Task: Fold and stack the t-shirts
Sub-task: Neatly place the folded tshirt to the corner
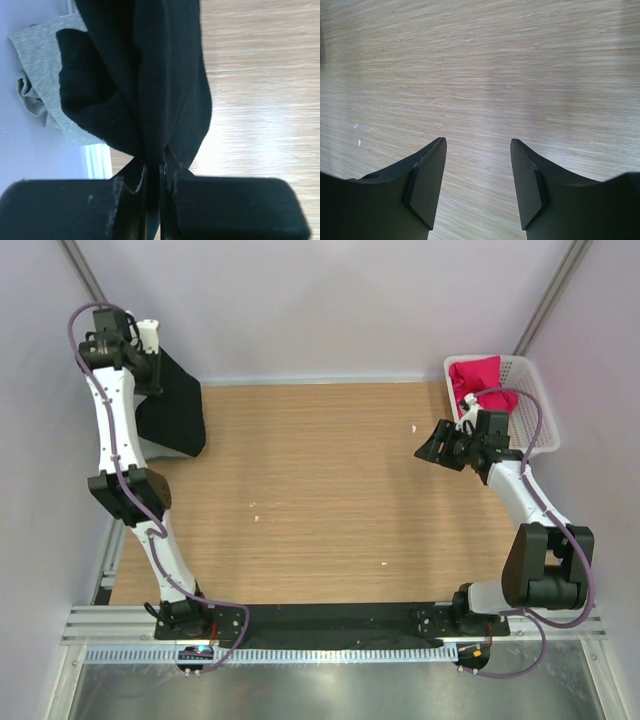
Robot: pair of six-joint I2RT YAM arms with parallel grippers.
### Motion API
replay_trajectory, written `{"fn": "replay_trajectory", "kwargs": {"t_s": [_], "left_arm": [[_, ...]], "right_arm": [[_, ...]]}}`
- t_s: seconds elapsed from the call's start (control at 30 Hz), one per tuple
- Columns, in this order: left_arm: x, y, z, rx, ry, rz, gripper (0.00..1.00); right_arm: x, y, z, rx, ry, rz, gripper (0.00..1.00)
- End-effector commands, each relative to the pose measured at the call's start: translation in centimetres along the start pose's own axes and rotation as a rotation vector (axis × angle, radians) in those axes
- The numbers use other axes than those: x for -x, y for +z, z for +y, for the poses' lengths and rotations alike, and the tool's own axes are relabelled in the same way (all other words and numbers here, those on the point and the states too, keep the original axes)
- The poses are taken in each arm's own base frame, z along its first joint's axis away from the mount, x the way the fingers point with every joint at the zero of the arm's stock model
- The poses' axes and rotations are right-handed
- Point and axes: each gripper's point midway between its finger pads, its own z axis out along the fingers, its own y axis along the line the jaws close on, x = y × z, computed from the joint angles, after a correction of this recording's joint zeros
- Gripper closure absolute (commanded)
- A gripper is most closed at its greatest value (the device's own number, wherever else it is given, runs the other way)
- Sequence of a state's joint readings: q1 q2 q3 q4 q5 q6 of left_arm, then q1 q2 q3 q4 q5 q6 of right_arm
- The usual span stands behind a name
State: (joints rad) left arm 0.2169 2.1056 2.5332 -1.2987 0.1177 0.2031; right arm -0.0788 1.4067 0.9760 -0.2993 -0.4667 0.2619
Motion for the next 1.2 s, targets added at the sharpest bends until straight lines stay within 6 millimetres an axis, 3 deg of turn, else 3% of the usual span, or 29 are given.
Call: {"fn": "replay_trajectory", "kwargs": {"t_s": [0.0,0.27,0.57,0.9,0.93,0.97,1.07,1.17], "left_arm": [[1.7,0.1,2.4,0.09,0.054,-0.056,1.0],[1.6,2.5,7.2,0.262,0.059,-0.035,1.0],[0.8,3.9,10.7,0.353,-0.037,-0.029,1.0],[-0.6,5.7,14.8,0.507,-0.016,0.023,1.0],[-0.3,5.7,15.3,0.53,-0.022,0.009,0.96],[-0.4,5.6,15.7,0.555,-0.027,0.012,0.7],[0.3,5.4,15.3,0.565,-0.03,-0.008,0.34],[2.1,3.5,13.7,0.591,0.011,-0.063,0.22]], "right_arm": [[1.8,-1.1,1.0,0.029,-0.027,-0.078,0.4],[1.7,-1.4,0.2,0.015,-0.005,-0.087,0.4],[1.5,-1.8,-0.6,0.004,0.027,-0.092,0.4],[2.1,-2.0,-1.1,-0.007,0.033,-0.105,0.4],[2.2,-2.1,-1.2,-0.009,0.034,-0.108,0.4],[2.1,-2.1,-1.2,-0.01,0.034,-0.107,0.4],[2.2,-2.2,-1.4,-0.012,0.038,-0.108,0.39],[3.1,-2.7,-1.1,-0.01,0.024,-0.133,0.39]]}}
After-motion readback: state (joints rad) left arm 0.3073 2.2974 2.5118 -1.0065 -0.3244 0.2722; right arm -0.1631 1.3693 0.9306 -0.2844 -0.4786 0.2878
